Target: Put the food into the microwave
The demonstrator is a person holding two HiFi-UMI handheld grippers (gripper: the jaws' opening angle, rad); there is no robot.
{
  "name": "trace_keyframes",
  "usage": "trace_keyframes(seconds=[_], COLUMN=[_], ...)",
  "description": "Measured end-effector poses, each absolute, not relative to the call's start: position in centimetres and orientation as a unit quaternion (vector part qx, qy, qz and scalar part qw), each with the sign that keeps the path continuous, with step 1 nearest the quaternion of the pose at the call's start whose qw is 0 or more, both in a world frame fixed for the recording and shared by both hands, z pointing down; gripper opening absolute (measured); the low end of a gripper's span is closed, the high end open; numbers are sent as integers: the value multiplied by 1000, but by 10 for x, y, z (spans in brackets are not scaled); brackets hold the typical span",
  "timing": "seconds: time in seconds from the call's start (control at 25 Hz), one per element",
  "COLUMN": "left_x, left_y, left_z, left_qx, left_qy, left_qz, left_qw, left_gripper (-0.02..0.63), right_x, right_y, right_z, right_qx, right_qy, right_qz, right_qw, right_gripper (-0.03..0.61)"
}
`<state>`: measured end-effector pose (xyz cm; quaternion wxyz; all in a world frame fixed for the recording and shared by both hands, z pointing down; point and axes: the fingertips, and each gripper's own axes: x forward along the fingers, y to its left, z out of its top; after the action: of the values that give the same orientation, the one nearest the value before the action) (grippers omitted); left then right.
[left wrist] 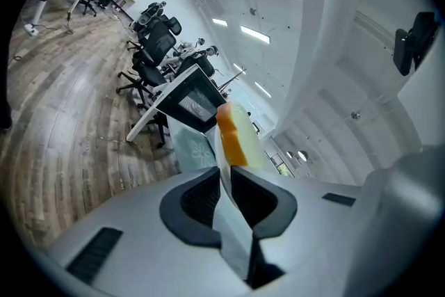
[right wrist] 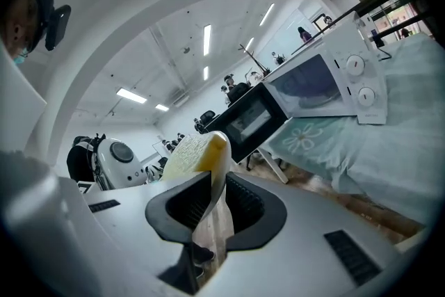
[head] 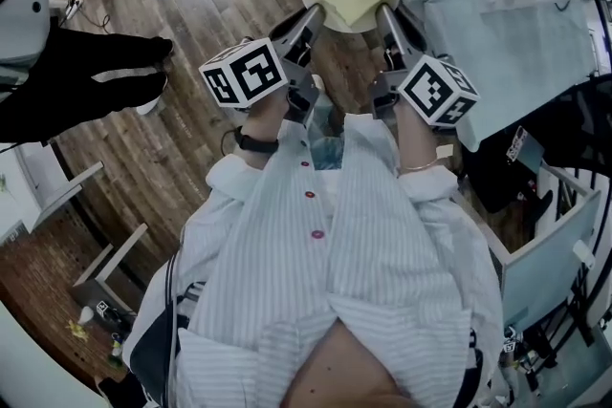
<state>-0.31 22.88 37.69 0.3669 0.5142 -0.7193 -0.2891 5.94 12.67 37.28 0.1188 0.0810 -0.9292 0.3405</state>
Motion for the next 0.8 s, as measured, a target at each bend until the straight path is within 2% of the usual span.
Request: trace_keyframes(seconds=[0.8], left_x=[-79], left_y=[174], left_z=[400], left_qx=[550], left_qy=[-686], left_qz=[-251], left_qw=[404], left_gripper=[44], right_x=[-2], right_y=[80], right_z=[399], right_qx=[142], right_qy=[-912], right_qz=[364], right_qw=[122], right_gripper=[81])
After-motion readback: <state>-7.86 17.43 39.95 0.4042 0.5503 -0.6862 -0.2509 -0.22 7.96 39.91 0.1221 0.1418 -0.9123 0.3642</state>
